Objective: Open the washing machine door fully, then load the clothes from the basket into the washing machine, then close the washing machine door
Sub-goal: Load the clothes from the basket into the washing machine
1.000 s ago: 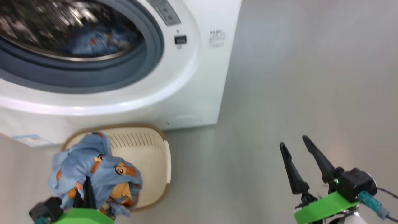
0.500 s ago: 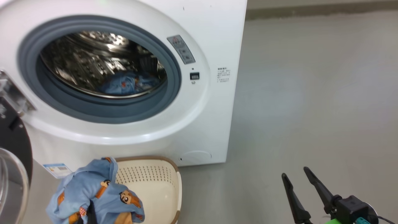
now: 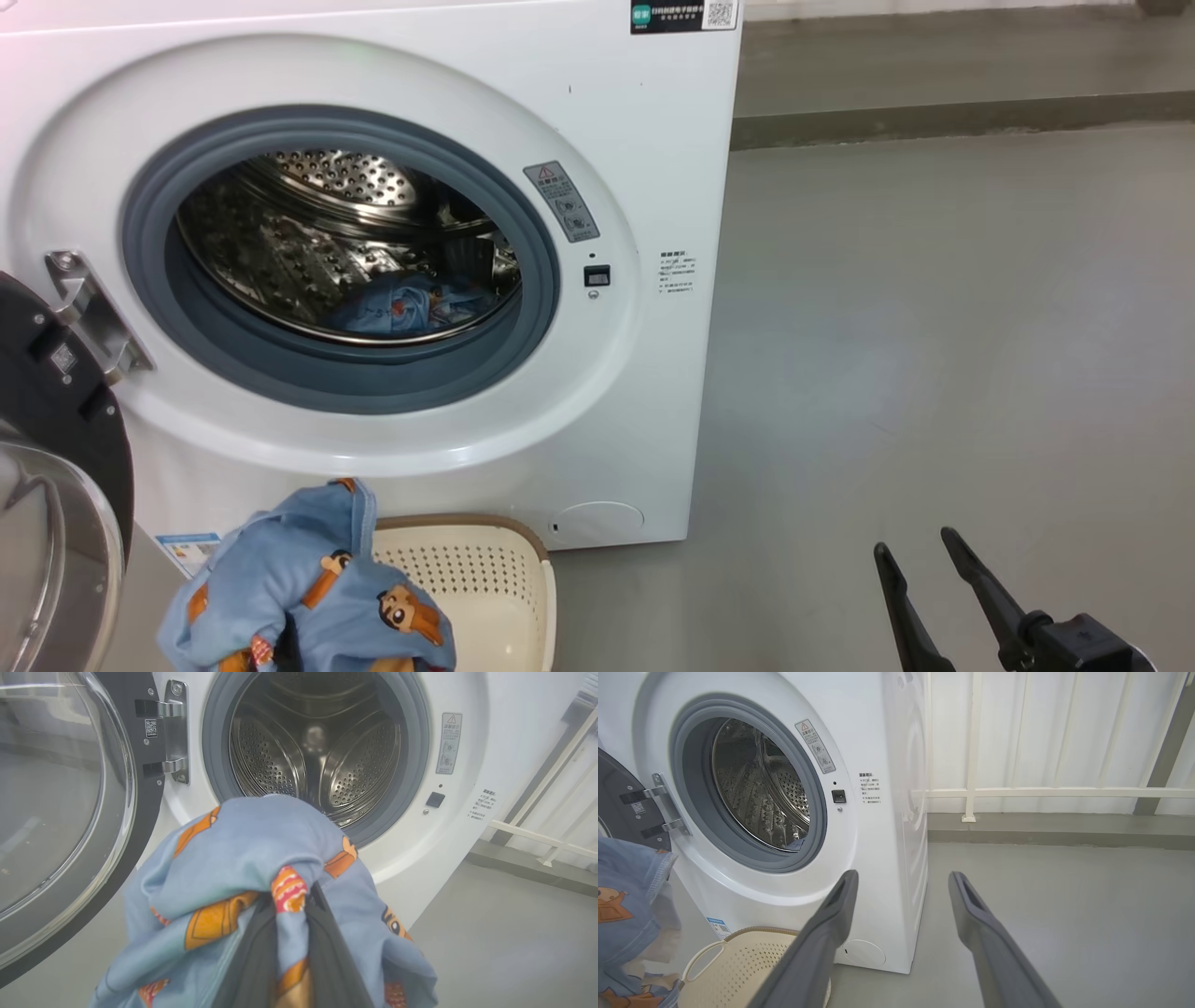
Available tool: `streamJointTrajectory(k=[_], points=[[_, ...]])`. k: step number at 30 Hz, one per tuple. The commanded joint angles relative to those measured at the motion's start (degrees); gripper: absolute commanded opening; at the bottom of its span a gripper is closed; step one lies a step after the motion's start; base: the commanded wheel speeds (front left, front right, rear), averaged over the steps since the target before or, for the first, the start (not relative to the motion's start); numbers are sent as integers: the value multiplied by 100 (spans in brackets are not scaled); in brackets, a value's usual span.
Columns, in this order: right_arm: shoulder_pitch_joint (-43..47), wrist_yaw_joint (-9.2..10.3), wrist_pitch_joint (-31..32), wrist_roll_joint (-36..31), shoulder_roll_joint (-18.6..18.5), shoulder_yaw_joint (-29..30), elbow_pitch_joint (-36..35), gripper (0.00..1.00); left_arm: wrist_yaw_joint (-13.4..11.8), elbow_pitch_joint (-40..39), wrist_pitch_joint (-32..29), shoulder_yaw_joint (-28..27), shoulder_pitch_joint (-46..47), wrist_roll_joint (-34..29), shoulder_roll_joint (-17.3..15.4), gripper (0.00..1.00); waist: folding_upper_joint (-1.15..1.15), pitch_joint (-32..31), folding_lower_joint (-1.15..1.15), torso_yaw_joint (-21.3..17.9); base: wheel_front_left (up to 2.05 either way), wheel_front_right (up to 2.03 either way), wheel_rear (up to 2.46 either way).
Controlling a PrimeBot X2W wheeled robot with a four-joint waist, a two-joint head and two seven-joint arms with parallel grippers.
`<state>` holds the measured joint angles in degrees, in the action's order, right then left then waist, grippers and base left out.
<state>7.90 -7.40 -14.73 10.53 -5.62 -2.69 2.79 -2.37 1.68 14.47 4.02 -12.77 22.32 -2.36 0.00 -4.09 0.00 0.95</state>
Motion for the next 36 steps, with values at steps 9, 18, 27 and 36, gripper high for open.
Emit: streamJointTrajectory(k=[9, 18, 27, 36], points=[[-57, -9, -27, -79, -13, -124, -166, 100, -40, -341, 52, -140, 100, -135, -52, 0, 0, 14, 0, -48, 0, 0, 0], [-35, -9, -27, -68, 19, -123, -150, 100, -26, -316, 52, -147, 98, -180, -52, 0, 0, 53, 0, -20, 0, 0, 0], [-60, -9, -27, -55, 21, -126, -161, 100, -55, -313, 52, -142, 126, -178, -52, 0, 0, 104, 0, 20, 0, 0, 0], [-104, -9, -27, -47, 16, -155, -163, 100, -76, -341, 52, -92, 140, -184, -52, 0, 0, 181, 0, -23, 0, 0, 0]])
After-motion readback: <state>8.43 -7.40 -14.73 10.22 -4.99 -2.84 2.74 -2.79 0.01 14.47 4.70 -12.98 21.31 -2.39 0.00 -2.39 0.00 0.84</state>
